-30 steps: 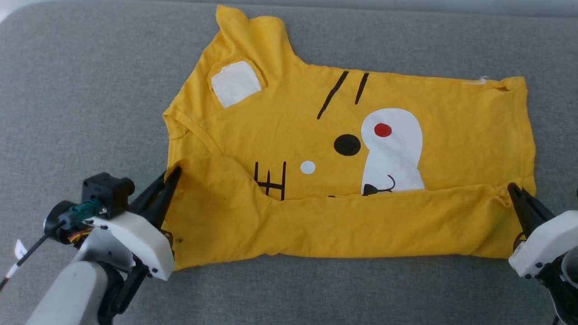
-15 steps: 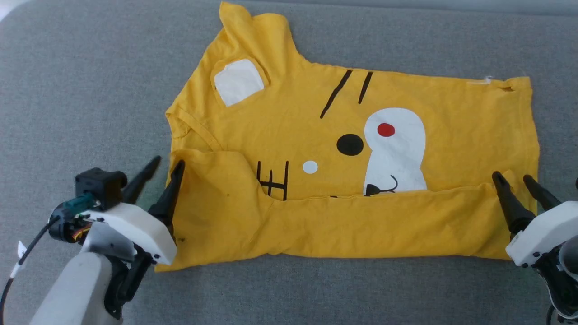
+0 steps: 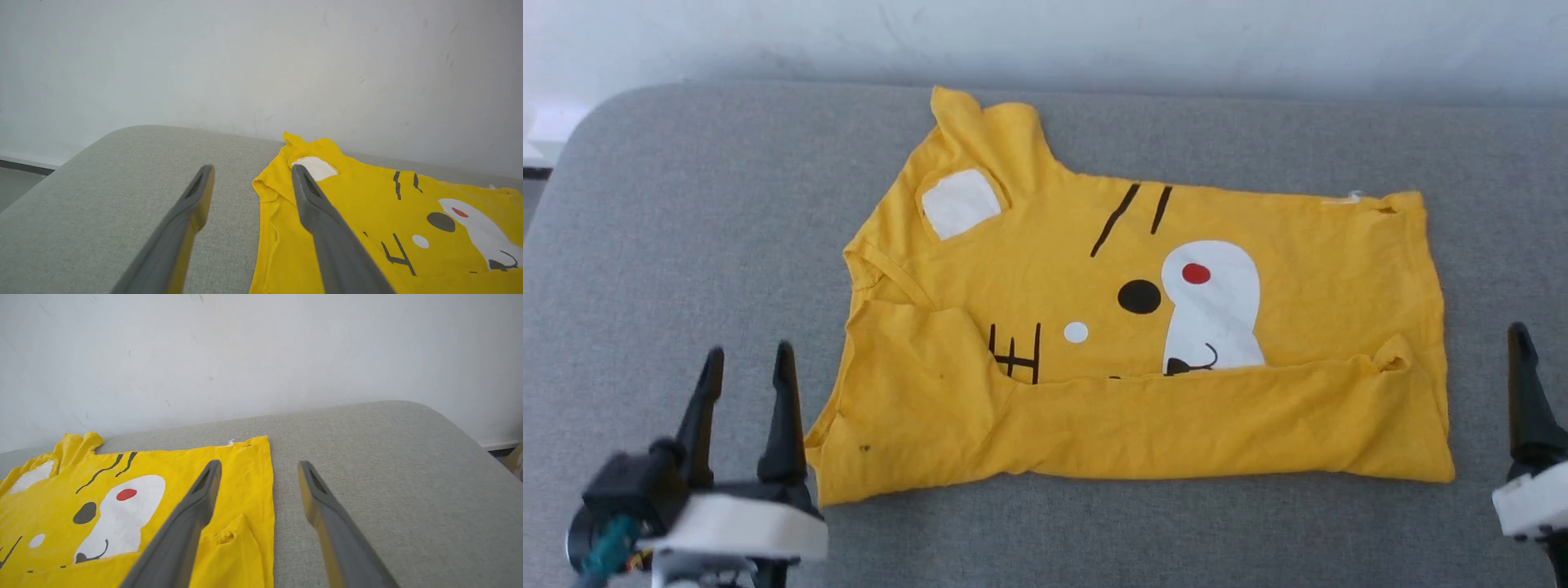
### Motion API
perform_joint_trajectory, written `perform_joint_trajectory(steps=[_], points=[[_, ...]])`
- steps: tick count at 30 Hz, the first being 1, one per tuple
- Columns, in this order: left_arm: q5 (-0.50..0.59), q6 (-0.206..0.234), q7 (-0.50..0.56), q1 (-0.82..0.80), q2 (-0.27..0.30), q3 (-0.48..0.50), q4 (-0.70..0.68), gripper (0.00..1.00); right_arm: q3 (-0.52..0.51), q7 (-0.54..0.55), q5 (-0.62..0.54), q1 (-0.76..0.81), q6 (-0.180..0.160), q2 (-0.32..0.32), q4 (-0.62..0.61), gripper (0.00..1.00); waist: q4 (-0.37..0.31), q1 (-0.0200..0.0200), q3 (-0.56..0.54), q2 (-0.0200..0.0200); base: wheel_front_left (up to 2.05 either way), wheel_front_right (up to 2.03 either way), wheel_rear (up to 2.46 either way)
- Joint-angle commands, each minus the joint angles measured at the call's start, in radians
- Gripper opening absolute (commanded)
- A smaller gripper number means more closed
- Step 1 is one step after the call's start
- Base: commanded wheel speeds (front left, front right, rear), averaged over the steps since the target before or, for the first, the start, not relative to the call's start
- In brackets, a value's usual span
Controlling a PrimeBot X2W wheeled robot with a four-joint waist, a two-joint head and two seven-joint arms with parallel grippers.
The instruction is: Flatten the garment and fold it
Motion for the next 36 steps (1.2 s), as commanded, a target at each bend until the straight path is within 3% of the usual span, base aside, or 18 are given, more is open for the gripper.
perform_joint_trajectory(steps=[1,7,14,17,25,30,36], points=[[0.021,0.019,-0.016,0.040,-0.014,0.004,-0.017,1.00,-0.006,-0.027,-0.012,0.028,-0.001,0.006,-0.011,1.00,-0.001,0.0002,-0.042,0.0000,0.00,0.00,0.00],[0.073,0.089,-0.038,0.188,-0.085,0.013,-0.052,1.00,-0.003,-0.150,0.007,0.117,-0.001,0.010,0.017,1.00,0.002,0.0002,-0.083,0.0000,0.00,0.00,0.00],[0.112,0.114,-0.034,0.250,-0.110,0.010,-0.057,1.00,0.026,-0.223,0.041,0.174,-0.001,0.010,0.072,1.00,0.014,0.0002,-0.098,0.0000,0.00,0.00,0.00],[0.119,0.106,0.040,0.228,-0.086,-0.012,-0.055,1.00,0.028,-0.229,0.032,0.166,-0.001,0.010,0.074,1.00,0.022,0.0002,-0.093,0.0000,0.00,0.00,0.00],[0.079,0.025,0.324,0.096,-0.019,-0.091,-0.038,1.00,0.023,-0.221,0.024,0.147,-0.001,0.010,0.071,1.00,0.046,0.0002,-0.062,0.0000,0.00,0.00,0.00],[0.055,0.039,0.484,0.076,0.001,-0.107,-0.001,1.00,0.034,-0.216,0.026,0.135,-0.001,0.010,0.078,1.00,0.038,0.0002,-0.044,0.0000,0.00,0.00,0.00],[0.023,0.039,0.515,0.061,-0.017,-0.111,0.039,1.00,0.035,-0.209,0.023,0.130,-0.001,0.010,0.082,1.00,0.032,0.0002,-0.022,0.0000,0.00,0.00,0.00]])
